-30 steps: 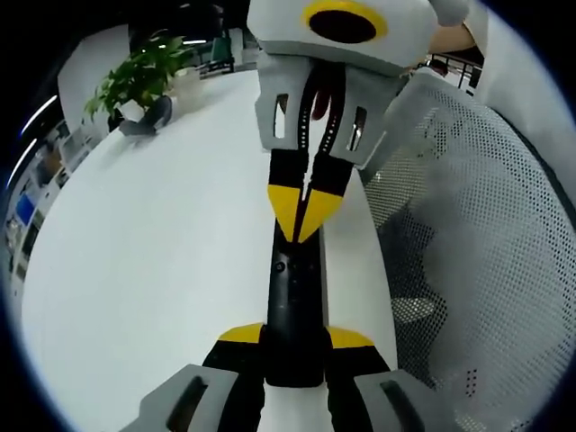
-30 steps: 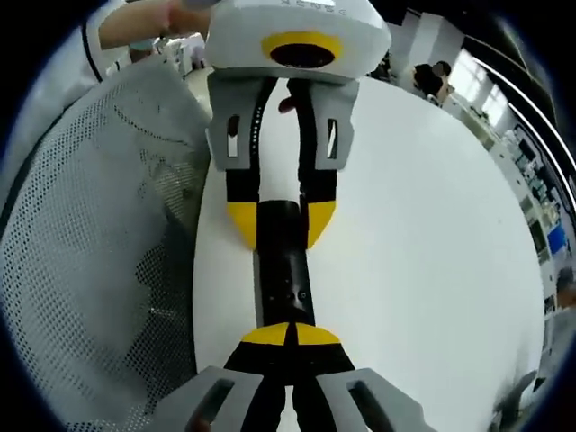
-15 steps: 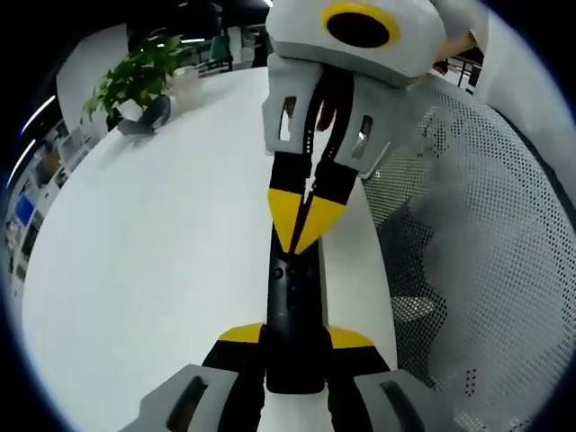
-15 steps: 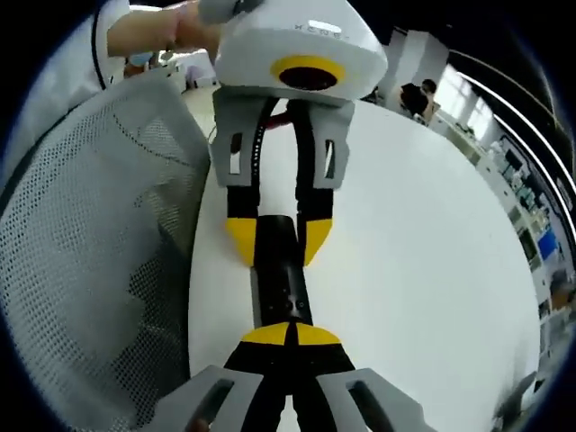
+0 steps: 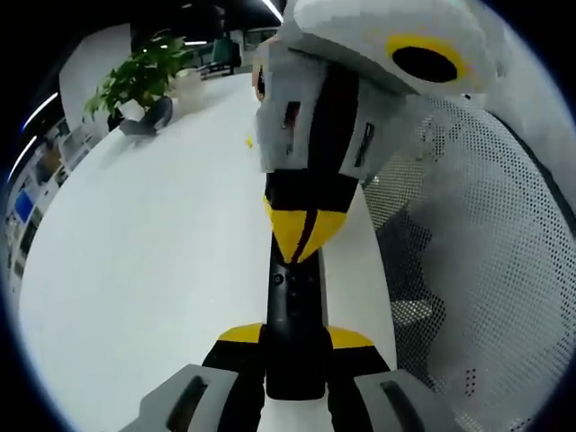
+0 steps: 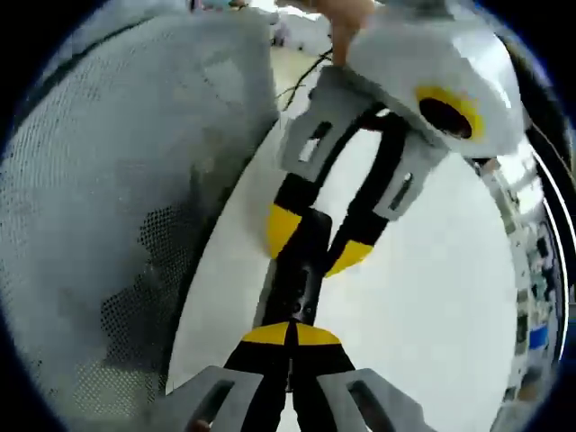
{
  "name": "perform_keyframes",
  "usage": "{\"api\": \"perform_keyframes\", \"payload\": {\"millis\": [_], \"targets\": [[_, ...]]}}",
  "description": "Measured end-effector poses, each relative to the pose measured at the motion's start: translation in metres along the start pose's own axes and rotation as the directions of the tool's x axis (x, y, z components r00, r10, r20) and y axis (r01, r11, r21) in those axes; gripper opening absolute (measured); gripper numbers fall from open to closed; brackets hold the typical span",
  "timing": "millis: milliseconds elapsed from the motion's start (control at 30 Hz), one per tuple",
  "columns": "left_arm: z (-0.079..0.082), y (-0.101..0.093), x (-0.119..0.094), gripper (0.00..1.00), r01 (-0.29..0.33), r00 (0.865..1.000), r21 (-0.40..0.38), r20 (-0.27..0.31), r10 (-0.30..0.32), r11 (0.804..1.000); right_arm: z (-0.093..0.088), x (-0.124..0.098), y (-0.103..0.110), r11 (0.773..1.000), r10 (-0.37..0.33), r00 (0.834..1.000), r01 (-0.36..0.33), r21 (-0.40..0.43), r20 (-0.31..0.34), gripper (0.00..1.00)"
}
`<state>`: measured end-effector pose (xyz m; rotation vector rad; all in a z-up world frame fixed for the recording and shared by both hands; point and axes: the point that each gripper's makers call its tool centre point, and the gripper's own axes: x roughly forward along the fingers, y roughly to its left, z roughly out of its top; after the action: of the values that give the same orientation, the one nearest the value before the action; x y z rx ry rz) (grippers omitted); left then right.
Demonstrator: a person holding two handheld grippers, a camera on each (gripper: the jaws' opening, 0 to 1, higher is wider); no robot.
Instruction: Press the specified remote control buttons in sequence, fully releasing each button before pressing the next.
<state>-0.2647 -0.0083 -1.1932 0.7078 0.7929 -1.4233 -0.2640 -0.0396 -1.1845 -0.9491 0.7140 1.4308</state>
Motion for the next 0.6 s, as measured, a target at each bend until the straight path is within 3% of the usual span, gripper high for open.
{"api": "perform_keyframes", "payload": {"millis": [167, 267, 300, 333, 433, 467, 600], "targets": [[0.000, 0.000, 0.000, 0.24, -0.003, 1.000, -0.009, -0.007, 0.003, 1.000, 0.001, -0.003, -0.001, 0.980, -0.044, 0.994, 0.023, 0.199, 0.104, 0.00], [0.000, 0.000, 0.000, 0.24, 0.002, 1.000, -0.018, -0.004, -0.002, 1.000, 0.000, -0.005, 0.000, 0.937, -0.056, 0.991, 0.009, 0.348, 0.124, 0.00], [0.000, 0.000, 0.000, 0.24, 0.004, 1.000, -0.021, -0.001, -0.004, 1.000, 0.005, -0.005, 0.006, 0.923, -0.028, 0.988, -0.032, 0.383, 0.151, 0.00], [0.000, 0.000, -0.001, 0.24, 0.006, 1.000, -0.023, 0.001, -0.006, 1.000, 0.007, -0.004, 0.009, 0.919, -0.019, 0.987, -0.045, 0.392, 0.159, 0.00], [0.000, 0.000, -0.001, 0.24, 0.011, 1.000, -0.021, 0.006, -0.011, 1.000, 0.006, -0.003, 0.007, 0.949, -0.062, 0.992, 0.024, 0.315, 0.110, 0.00], [0.001, -0.001, -0.001, 0.24, 0.011, 1.000, -0.024, 0.007, -0.011, 1.000, 0.007, -0.003, 0.009, 0.948, -0.066, 0.993, 0.032, 0.317, 0.097, 0.00], [0.001, -0.001, -0.001, 0.24, 0.014, 1.000, -0.031, 0.014, -0.013, 0.999, 0.014, 0.001, 0.016, 0.967, -0.050, 0.995, 0.026, 0.254, 0.087, 0.00]]}}
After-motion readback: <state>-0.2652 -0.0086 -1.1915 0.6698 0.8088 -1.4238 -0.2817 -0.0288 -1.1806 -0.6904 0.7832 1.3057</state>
